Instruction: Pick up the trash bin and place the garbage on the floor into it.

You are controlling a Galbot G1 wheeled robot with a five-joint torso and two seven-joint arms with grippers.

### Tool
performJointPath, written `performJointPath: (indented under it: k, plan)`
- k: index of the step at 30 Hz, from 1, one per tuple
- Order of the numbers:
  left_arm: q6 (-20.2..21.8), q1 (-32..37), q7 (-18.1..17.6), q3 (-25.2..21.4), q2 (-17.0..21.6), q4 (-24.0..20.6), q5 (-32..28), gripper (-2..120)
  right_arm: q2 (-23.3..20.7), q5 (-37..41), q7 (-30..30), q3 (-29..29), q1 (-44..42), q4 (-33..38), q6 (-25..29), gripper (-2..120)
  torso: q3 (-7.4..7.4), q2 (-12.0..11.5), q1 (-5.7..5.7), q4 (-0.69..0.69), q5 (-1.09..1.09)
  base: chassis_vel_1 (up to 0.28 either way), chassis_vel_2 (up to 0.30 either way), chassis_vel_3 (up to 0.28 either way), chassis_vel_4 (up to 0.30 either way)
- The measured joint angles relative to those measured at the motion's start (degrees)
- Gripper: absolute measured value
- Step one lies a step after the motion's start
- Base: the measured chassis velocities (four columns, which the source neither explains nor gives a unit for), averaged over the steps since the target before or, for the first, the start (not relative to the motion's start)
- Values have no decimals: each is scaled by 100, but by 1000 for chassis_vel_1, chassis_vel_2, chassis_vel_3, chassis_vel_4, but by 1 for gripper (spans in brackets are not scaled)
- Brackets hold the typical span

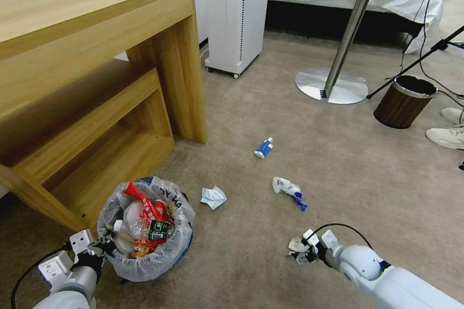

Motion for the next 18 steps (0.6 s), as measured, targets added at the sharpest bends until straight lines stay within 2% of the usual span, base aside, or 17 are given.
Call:
performJointPath:
  k: [9, 18]
  plan:
    - [-49, 21, 4, -34, -9, 8, 0, 0, 66, 44, 218, -256, 132, -101, 116, 99, 0, 0, 0, 0, 1, 0, 0, 0, 0]
    - [-62, 13, 5, -28, -20, 5, -1, 0, 47, 48, 361, -303, 74, -143, 314, 80, 0, 0, 0, 0, 1, 0, 0, 0, 0]
